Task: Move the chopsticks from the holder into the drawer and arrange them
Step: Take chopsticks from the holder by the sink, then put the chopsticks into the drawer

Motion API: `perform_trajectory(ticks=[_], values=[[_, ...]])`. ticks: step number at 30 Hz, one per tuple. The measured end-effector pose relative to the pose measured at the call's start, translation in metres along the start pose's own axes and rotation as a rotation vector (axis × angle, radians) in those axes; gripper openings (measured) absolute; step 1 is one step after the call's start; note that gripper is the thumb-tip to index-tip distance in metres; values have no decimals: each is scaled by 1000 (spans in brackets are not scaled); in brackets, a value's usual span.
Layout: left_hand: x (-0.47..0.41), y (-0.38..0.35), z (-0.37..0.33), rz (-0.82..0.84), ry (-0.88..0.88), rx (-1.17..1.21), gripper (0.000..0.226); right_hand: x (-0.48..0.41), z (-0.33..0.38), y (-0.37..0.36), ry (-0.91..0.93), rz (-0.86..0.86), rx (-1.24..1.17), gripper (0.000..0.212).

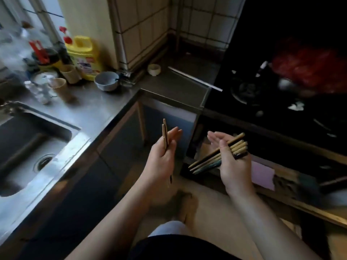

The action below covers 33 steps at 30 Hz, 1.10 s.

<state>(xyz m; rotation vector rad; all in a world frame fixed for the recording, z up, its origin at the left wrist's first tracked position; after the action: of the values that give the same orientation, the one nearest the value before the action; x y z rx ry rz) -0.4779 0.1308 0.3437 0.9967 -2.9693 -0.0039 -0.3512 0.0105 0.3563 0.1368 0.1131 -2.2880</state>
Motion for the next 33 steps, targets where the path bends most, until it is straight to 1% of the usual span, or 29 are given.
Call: perform_trajectory(ticks=[5,7,13,19,23,25,27,33], values=[[-87,-70,24,203,6,0,35,-20,-22,89,-91,-234,46,25],[-118,-92,31,270,10,11,35,-31,-25,116,-129,-286,106,25],[-196,-145,47,414,60,25,36,-80,-34,182,-147,-429,209,23],[-261,-187,80,542,162,15,34,-120,-66,231,-194,-542,213,20],[-284,-214,115,646,221,-28,34,-129,-96,254,-253,-586,291,19],[-291,-228,136,682,243,-36,34,-132,-115,265,-285,-609,290,23],[-295,-242,158,705,288,-35,34,-134,-139,277,-337,-629,254,23],[-303,-282,244,716,429,-55,35,-135,-216,303,-495,-583,193,16]])
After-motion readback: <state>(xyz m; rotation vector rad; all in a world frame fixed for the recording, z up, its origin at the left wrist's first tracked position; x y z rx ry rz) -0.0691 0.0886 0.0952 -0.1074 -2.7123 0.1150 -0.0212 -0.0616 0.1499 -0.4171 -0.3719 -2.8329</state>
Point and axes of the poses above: each hand's wrist, its own x-axis away from the middle knuckle, its own y-axis out of the back of the hand, z = x × y, the point moved 3 cm from there along -x, towards the middle knuckle, and after that the axes turned 12 degrees about z, right-handed, at the moved point
